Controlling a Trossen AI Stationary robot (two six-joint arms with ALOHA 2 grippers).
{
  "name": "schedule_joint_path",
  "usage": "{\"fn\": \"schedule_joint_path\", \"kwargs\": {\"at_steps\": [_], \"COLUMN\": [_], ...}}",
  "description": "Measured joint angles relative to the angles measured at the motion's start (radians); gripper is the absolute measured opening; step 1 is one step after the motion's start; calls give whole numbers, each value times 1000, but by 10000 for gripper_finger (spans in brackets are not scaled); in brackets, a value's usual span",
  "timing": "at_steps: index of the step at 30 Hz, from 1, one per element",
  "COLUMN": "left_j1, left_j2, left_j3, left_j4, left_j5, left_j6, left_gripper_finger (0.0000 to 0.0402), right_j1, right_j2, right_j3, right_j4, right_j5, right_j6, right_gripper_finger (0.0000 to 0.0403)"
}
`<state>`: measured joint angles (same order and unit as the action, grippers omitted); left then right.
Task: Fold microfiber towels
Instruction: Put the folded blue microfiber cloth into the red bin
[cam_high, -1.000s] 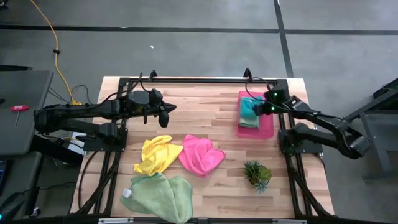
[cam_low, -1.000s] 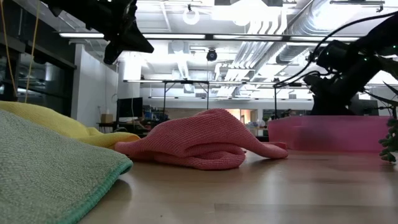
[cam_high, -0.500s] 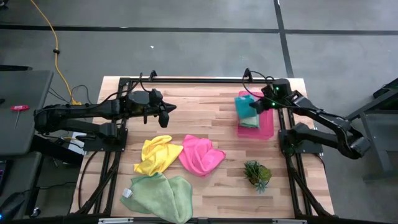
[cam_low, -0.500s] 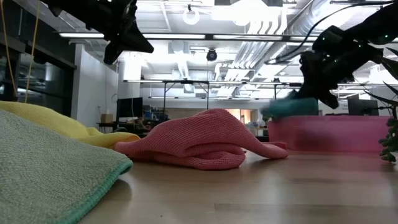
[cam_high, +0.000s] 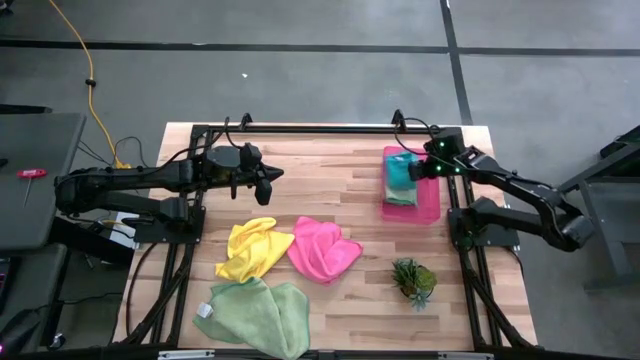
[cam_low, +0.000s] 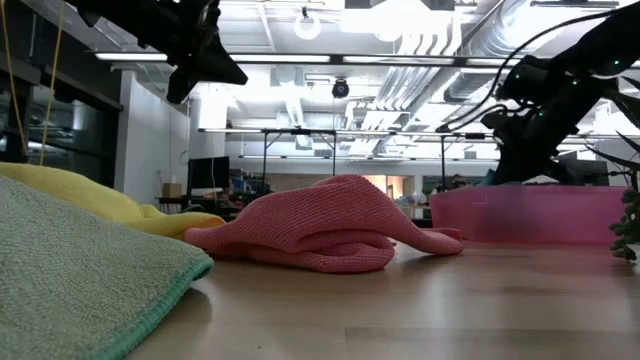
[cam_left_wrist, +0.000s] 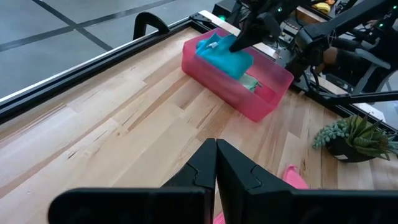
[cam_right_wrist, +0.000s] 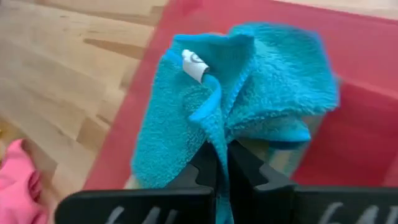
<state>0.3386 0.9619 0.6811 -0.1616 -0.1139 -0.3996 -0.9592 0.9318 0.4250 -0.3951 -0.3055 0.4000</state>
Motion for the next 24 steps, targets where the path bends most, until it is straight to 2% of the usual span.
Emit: {"fn": "schedule_joint_path", "kwargs": {"at_steps": [9, 14, 17, 20, 22, 24], "left_j1": [0, 0, 0, 1, 1, 1], "left_j2": [0, 0, 0, 0, 0, 0], "left_j3": [0, 0, 0, 0, 0, 0], "left_j4": [0, 0, 0, 0, 0, 0], "left_j5": [0, 0, 0, -1, -1, -1], "left_j6": [0, 1, 6, 10, 10, 10], "left_gripper_finger": [0, 0, 0, 0, 0, 0], "right_j1": [19, 19, 17, 17, 17, 17], "right_j2": [104, 143, 138, 133, 133, 133], "right_j3": [0, 0, 1, 36, 90, 155], "right_j4": [21, 54, 71, 34, -37, -150], "right_j5": [-15, -16, -18, -20, -5, 59], "right_j6": [43, 121, 146, 139, 106, 51], "right_gripper_finger": [0, 17, 48, 95, 128, 155]}}
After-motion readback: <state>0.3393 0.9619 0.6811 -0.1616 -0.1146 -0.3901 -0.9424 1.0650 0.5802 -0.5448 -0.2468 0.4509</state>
